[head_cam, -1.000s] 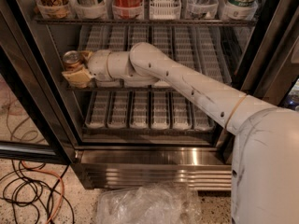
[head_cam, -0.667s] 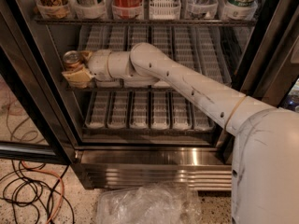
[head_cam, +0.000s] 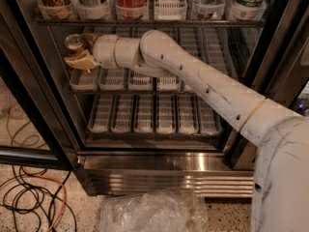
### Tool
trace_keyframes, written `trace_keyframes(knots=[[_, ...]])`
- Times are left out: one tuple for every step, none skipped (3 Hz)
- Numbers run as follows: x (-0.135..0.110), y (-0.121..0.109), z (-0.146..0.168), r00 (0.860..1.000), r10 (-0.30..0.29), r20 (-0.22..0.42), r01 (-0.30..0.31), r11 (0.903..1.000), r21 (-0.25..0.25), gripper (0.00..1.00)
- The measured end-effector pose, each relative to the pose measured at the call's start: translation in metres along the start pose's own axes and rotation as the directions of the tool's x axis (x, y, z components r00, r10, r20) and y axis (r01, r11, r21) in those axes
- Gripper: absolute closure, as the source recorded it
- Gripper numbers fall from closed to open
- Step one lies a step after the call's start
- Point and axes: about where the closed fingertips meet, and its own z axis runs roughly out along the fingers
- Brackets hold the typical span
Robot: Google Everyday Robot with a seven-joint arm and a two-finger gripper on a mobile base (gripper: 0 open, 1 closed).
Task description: Pick orange can from middle shelf of fridge
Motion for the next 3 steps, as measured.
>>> trace_keyframes(knots=[[-0.015,-0.009,-0.007,0.999,-0.042,0.009,0.041,0.9989,0.023,1.0],[-0.015,-0.008,-0.006,0.999,-0.042,0.009,0.041,0.9989,0.02,1.0],[-0.019,-0.005,-0.034,0.999,-0.03,-0.043,0.031,0.9995,0.011,1.0]])
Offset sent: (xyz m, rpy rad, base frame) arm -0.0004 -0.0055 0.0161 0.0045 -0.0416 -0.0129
